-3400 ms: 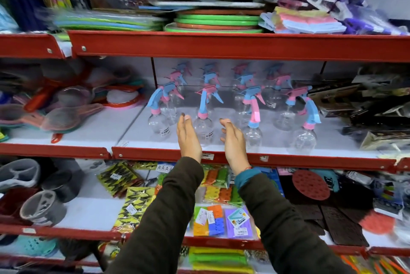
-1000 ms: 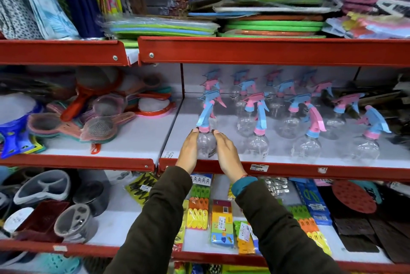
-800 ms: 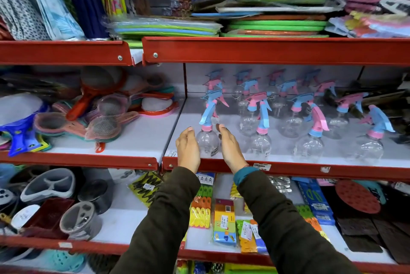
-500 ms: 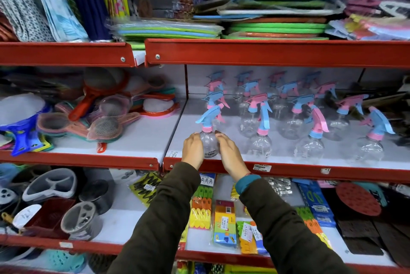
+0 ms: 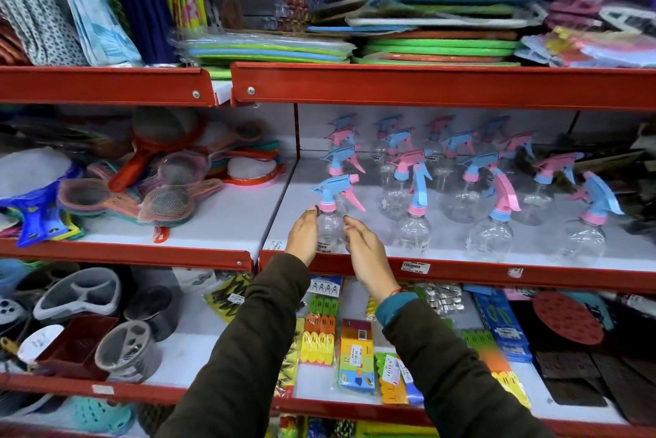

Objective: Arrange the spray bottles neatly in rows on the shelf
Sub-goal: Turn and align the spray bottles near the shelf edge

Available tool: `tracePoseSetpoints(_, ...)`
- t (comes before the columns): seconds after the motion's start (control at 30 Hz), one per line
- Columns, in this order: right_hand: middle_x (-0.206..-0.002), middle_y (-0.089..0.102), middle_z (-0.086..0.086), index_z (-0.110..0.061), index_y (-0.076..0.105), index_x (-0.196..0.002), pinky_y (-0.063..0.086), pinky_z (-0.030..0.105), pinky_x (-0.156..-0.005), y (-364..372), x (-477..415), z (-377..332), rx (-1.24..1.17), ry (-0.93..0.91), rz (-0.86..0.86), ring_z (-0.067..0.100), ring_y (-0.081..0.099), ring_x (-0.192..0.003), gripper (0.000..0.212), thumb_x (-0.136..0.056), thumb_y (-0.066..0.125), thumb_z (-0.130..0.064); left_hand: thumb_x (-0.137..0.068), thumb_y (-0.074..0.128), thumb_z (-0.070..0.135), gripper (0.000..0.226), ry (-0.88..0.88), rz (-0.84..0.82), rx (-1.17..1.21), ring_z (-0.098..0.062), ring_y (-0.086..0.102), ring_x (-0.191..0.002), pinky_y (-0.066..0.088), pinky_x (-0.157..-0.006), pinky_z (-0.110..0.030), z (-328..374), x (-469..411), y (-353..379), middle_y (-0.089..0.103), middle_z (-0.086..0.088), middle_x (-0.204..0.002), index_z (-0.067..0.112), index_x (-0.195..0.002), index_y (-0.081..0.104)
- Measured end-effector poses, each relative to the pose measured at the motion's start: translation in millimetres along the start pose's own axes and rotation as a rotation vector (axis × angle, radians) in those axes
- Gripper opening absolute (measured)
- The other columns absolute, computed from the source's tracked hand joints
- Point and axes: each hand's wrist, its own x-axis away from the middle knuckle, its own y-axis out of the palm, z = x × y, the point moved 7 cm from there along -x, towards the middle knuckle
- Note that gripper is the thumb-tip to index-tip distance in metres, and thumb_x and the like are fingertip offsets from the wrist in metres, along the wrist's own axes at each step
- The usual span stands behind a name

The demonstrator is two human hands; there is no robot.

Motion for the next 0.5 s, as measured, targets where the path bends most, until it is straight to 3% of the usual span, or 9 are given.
tracePoseSetpoints(0.2, -0.154, 0.05, 0.004, -0.016, 0.048, -0.147, 0.032, 0.024, -0.114, -1, 2, -4, 0.027, -0.006, -0.014, 0.017, 0.045, -0.141, 0.045, -0.104, 0.041, -0.026, -0.1, 0.027, 0.027, 0.038, 0.021, 0.007, -0.023, -0.023, 0.052, -0.121, 0.036, -0.107, -0.033, 1, 6, 0, 0.06, -0.008, -0.13, 0.017, -0.119, 0.059)
tracePoseSetpoints(0.3, -0.156, 0.047, 0.003, -0.017, 0.044, -0.149, 0.03, 0.021, -0.11, -2, 6, -5, 0.014, -0.015, -0.013, 0.013, 0.043, -0.139, 0.046, -0.104, 0.041, -0.028, -0.101, 0.027, 0.029, 0.039, -0.004, 0.038, -0.003, -0.022, 0.051, -0.12, 0.034, -0.105, -0.03, 0, 10, 0, 0.056, -0.013, -0.137, 0.016, -0.123, 0.057)
tracePoseSetpoints(0.4, -0.151, 0.052, 0.004, -0.017, 0.049, -0.145, 0.038, 0.033, -0.117, -13, 16, -6, -0.082, -0.045, 0.044, 0.016, 0.048, -0.139, 0.043, -0.104, 0.043, -0.027, -0.101, 0.028, 0.035, 0.046, -0.015, 0.223, 0.011, -0.023, 0.042, -0.136, 0.025, -0.109, -0.027, -1, 22, -8, 0.046, -0.008, -0.148, 0.016, -0.136, 0.049)
tracePoseSetpoints(0.5, -0.136, 0.062, 0.004, -0.021, 0.058, -0.133, 0.049, 0.041, -0.109, -35, 30, -3, -0.203, -0.09, 0.142, 0.021, 0.058, -0.128, 0.032, -0.104, 0.043, -0.025, -0.1, 0.029, 0.039, 0.041, 0.043, 0.427, -0.036, -0.025, 0.043, -0.131, 0.028, -0.111, -0.038, 1, 45, -11, 0.05, -0.007, -0.139, 0.019, -0.127, 0.052)
